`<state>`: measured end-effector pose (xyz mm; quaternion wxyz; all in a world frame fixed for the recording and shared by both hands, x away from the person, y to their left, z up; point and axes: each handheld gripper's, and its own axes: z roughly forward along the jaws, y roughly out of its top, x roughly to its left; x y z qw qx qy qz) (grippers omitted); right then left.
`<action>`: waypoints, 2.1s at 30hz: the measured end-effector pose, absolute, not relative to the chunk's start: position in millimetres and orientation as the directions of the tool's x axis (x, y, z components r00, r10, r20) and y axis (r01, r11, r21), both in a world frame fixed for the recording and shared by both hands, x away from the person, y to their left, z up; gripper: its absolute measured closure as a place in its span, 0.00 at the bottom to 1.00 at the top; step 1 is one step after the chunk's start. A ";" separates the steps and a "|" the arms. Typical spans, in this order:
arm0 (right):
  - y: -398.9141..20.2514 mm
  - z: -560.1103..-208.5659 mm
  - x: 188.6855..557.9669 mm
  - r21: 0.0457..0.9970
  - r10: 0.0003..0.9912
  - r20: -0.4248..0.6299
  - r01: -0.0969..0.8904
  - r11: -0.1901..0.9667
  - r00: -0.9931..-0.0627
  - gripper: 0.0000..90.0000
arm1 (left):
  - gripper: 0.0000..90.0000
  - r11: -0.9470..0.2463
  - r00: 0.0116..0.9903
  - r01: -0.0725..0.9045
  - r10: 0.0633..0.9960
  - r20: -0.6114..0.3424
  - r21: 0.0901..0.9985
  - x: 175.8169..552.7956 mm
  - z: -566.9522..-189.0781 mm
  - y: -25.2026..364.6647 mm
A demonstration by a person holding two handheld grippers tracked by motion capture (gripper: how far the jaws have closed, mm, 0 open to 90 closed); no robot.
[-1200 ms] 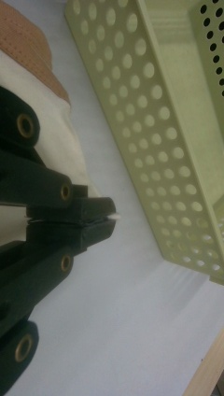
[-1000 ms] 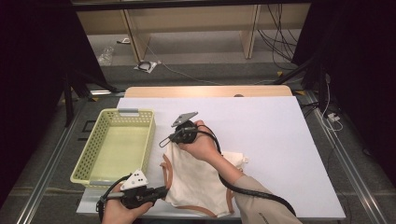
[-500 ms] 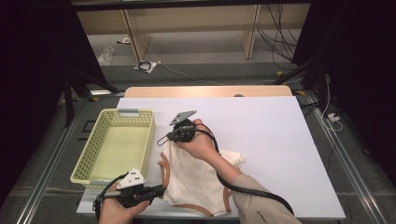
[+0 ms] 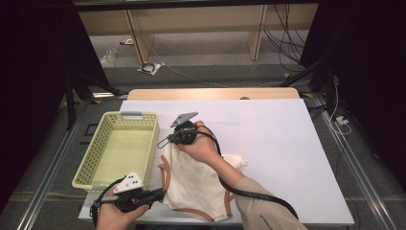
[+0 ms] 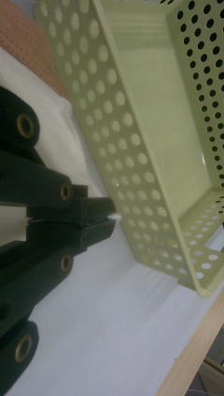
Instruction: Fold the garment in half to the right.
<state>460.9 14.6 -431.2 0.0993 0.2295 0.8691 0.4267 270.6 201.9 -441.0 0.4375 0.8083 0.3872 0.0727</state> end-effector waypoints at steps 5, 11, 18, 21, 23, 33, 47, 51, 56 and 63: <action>18.2 -429.9 461.0 0.790 0.480 0.024 0.311 0.529 -0.877 1.00 | 0.95 -0.315 0.689 0.559 0.691 -0.219 0.767 270.1 -438.9 203.7; 22.1 -427.8 460.8 0.795 0.473 0.026 0.306 0.525 -0.881 1.00 | 0.95 -0.313 0.690 0.552 0.692 -0.212 0.773 267.9 -435.7 205.3; 25.7 -427.9 460.5 0.801 0.469 0.025 0.298 0.519 -0.883 1.00 | 0.95 -0.313 0.688 0.546 0.696 -0.203 0.777 266.3 -433.2 207.4; 27.0 -427.9 460.4 0.803 0.469 0.026 0.298 0.516 -0.883 1.00 | 0.95 -0.308 0.684 0.550 0.699 -0.208 0.776 266.5 -433.5 208.3; 27.3 -427.9 460.7 0.803 0.469 0.026 0.297 0.516 -0.883 1.00 | 0.95 -0.308 0.682 0.552 0.701 -0.208 0.775 266.8 -433.7 209.1; 26.1 -429.8 461.5 0.802 0.472 0.028 0.302 0.515 -0.881 1.00 | 0.95 -0.310 0.677 0.567 0.703 -0.217 0.763 269.6 -438.6 210.0; 13.6 -436.2 459.8 0.805 0.486 0.042 0.318 0.501 -0.873 1.00 | 0.95 -0.308 0.686 0.555 0.696 -0.215 0.773 268.2 -438.7 199.2; 6.5 -435.7 459.4 0.814 0.489 0.037 0.310 0.492 -0.871 1.00 | 0.95 -0.304 0.687 0.549 0.694 -0.214 0.779 267.6 -438.7 195.7; -0.3 -435.3 458.2 0.818 0.500 0.044 0.318 0.480 -0.865 1.00 | 0.95 -0.300 0.689 0.543 0.693 -0.212 0.785 267.0 -438.6 191.8; -8.4 -434.0 455.8 0.825 0.506 0.036 0.312 0.472 -0.862 1.00 | 0.95 -0.294 0.693 0.535 0.689 -0.212 0.792 265.9 -438.3 187.3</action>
